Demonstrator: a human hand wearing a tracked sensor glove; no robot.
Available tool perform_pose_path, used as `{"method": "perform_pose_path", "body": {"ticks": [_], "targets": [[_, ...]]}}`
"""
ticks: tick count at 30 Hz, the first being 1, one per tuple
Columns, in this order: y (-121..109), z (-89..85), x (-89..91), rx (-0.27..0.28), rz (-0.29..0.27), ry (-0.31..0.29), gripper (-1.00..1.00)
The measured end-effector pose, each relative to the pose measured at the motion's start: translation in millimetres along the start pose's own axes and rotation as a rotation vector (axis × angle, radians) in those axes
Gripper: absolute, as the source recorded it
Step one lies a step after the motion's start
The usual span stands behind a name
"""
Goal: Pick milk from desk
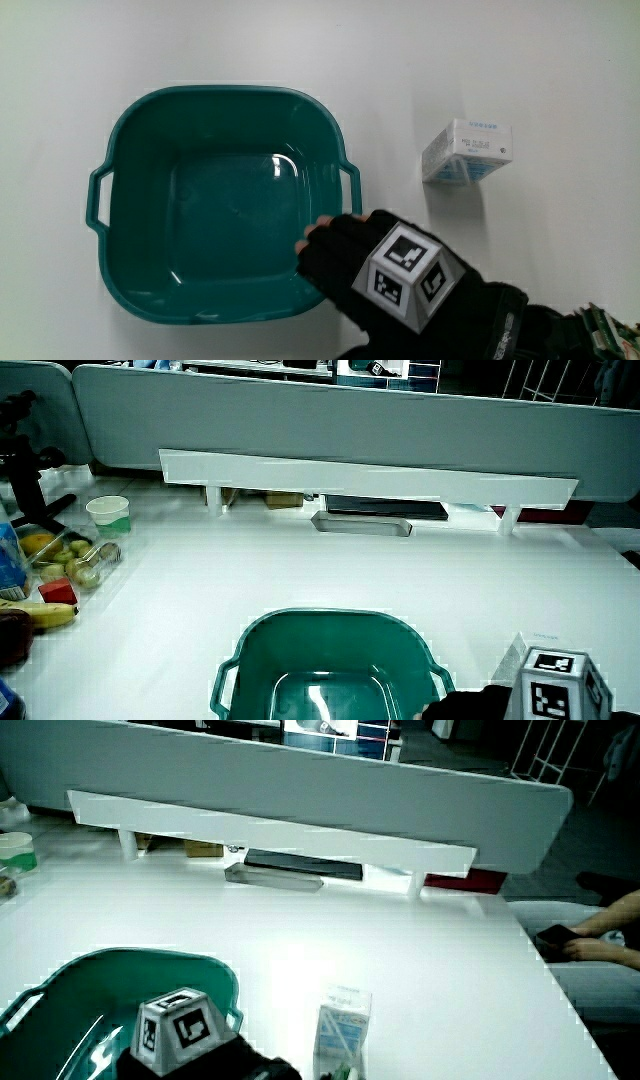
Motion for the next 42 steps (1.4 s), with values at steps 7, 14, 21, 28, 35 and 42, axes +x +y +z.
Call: {"method": "perform_pose_path", "body": {"ticks": [7,14,21,28,35,42], "targets": [[-1.5,11.5,20.3,0.026,-0.101,-0.044,0.00],[-2.6,29.5,44.9,0.081,-0.193,-0.054,0.00],[4.8,33.6,85.3,0.088,-0.395,-0.104,0.00],[15.0,32.6,120.7,0.035,-0.506,-0.101,0.00],[20.4,28.7,143.5,-0.023,-0.581,-0.092,0.00],[24.1,15.5,172.7,-0.096,-0.632,-0.034,0.00]]}}
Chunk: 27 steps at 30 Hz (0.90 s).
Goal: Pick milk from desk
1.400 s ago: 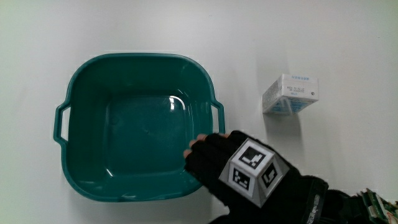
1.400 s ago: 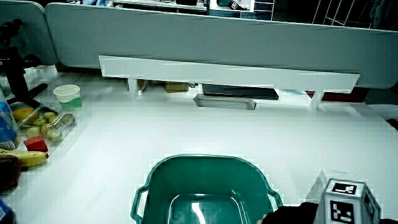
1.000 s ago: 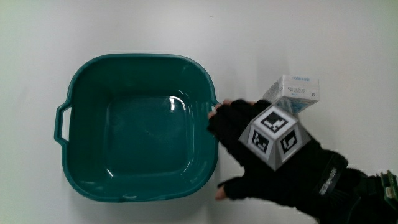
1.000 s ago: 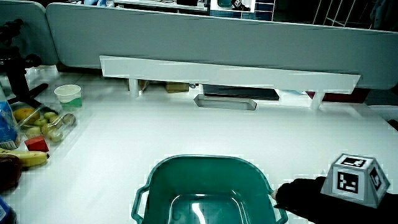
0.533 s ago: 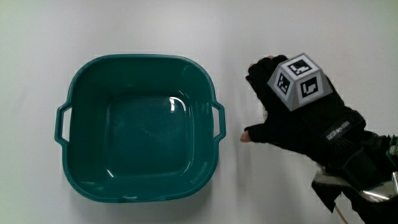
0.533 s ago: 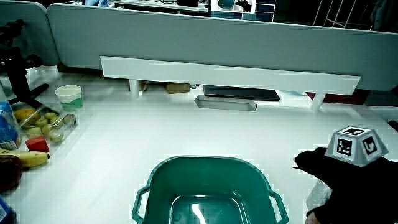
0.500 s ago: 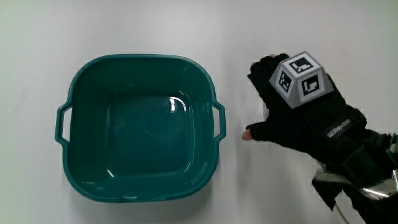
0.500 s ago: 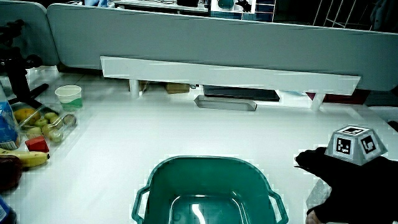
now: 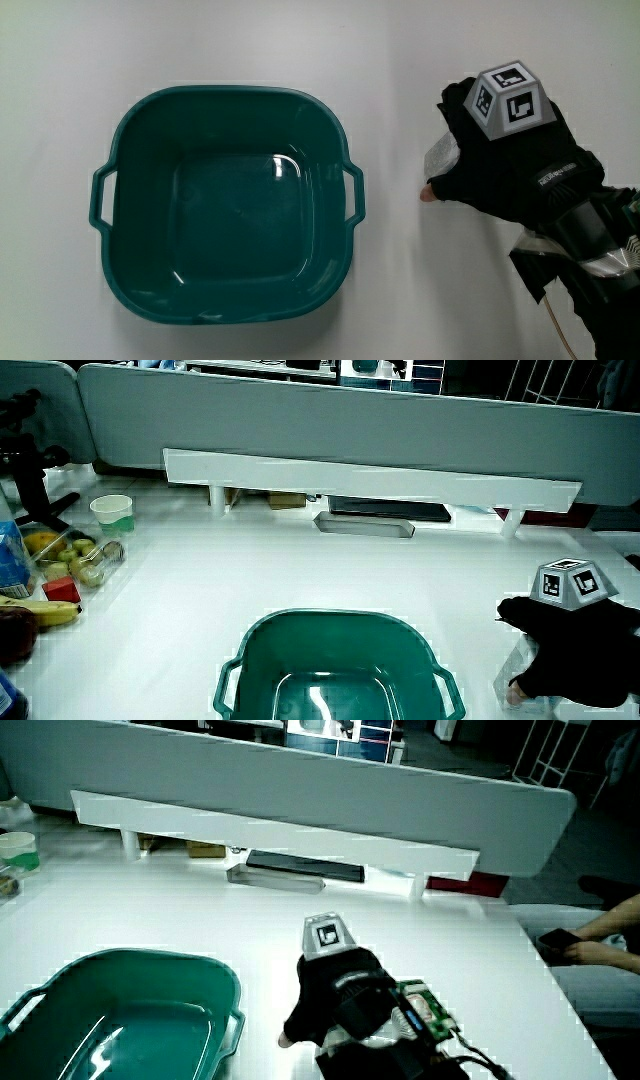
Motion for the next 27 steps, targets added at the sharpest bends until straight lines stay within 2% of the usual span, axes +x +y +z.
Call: {"method": "perform_pose_path", "body": {"ticks": [1,3,9,11,18,20,24,27], "targets": [[1.6,-0.8,2.4,0.006,-0.022,-0.009,0.00],[5.5,-3.9,7.1,-0.025,-0.019,0.009,0.00],[11.9,-8.8,16.5,-0.037,-0.047,0.007,0.00],[13.4,-9.5,18.2,-0.052,-0.040,0.015,0.08],[12.1,-7.4,18.0,-0.012,-0.041,0.007,0.37],[13.0,-7.9,19.3,-0.016,-0.038,0.026,0.46],[13.7,-7.4,19.7,-0.016,-0.042,0.018,0.63],[14.8,-7.9,19.9,-0.044,-0.024,0.021,0.75]]}}
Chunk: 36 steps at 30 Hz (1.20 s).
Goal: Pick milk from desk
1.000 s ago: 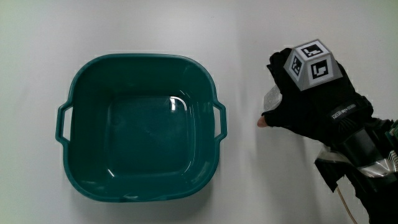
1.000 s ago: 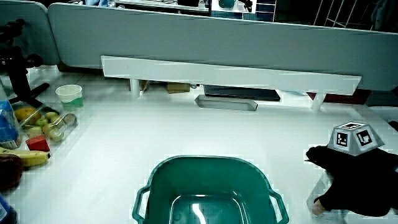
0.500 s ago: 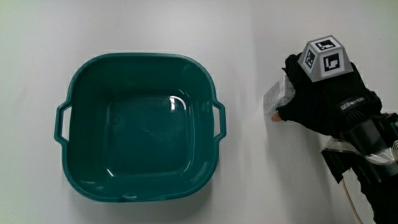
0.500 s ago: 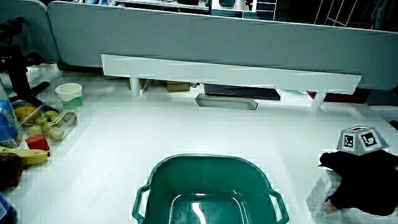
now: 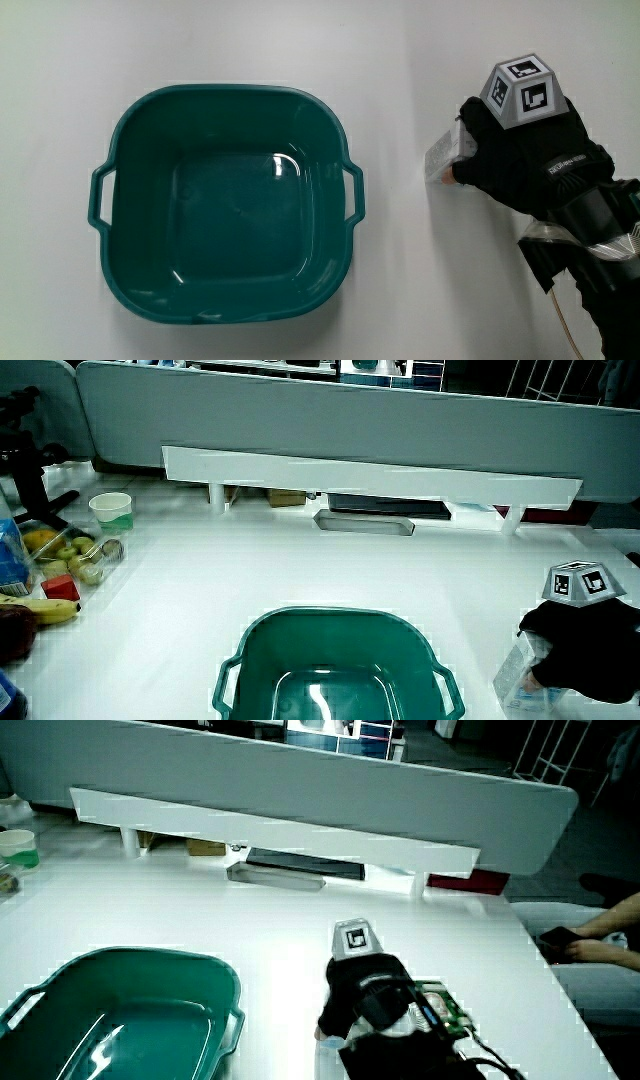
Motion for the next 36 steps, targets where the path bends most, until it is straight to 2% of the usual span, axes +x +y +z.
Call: {"method": "perform_pose_path", "body": {"ticks": [2,6,12,21,32,36], "targets": [[-0.1,0.2,0.9,0.010,-0.009,-0.010,0.83],[-0.9,-0.3,1.3,0.012,0.018,-0.008,1.00],[-4.3,0.5,-1.0,0.052,0.025,-0.031,1.00],[-16.2,8.2,-1.3,0.089,0.054,-0.021,1.00],[-56.3,31.0,-11.6,0.205,0.095,-0.042,1.00],[-76.5,42.2,-19.4,0.274,0.115,-0.052,1.00]]}}
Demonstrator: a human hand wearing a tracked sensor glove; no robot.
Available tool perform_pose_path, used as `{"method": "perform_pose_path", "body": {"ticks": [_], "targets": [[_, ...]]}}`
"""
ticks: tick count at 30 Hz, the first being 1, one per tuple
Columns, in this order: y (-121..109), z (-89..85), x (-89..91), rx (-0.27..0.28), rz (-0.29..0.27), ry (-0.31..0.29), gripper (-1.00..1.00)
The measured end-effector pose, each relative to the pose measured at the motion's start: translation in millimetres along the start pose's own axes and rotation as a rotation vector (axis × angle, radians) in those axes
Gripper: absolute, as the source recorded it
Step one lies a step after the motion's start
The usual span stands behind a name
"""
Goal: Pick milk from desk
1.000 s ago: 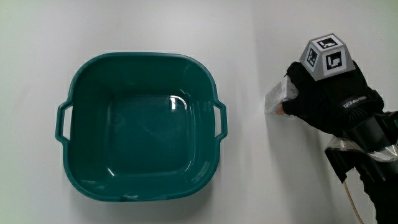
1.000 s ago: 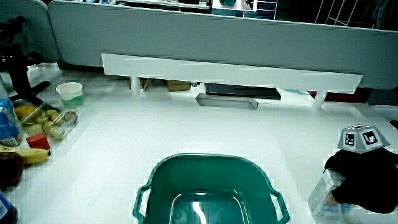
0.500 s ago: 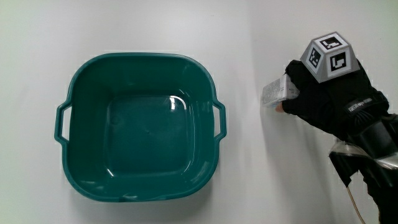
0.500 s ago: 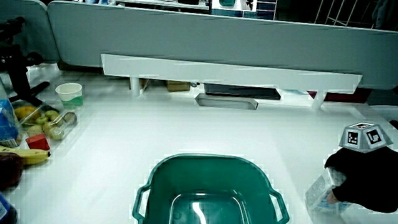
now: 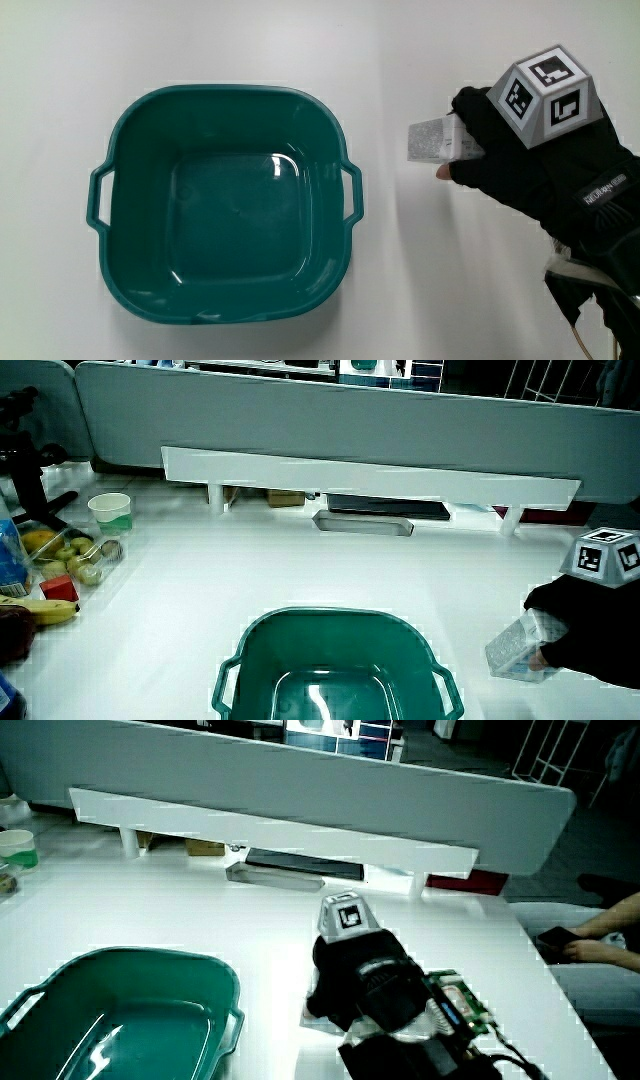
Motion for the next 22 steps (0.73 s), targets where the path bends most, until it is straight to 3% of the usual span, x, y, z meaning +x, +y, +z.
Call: {"method": "perform_pose_path", "body": {"ticks": [11,15,16,21,22], "targets": [[-16.7,30.6,-34.6,0.101,0.076,-0.018,1.00],[-12.3,28.9,-45.7,0.070,0.133,-0.006,1.00],[-17.4,37.2,-53.4,0.101,0.126,-0.029,1.00],[-23.4,45.6,-73.3,0.137,0.177,-0.050,1.00],[-27.1,51.1,-78.4,0.169,0.175,-0.058,1.00]]}}
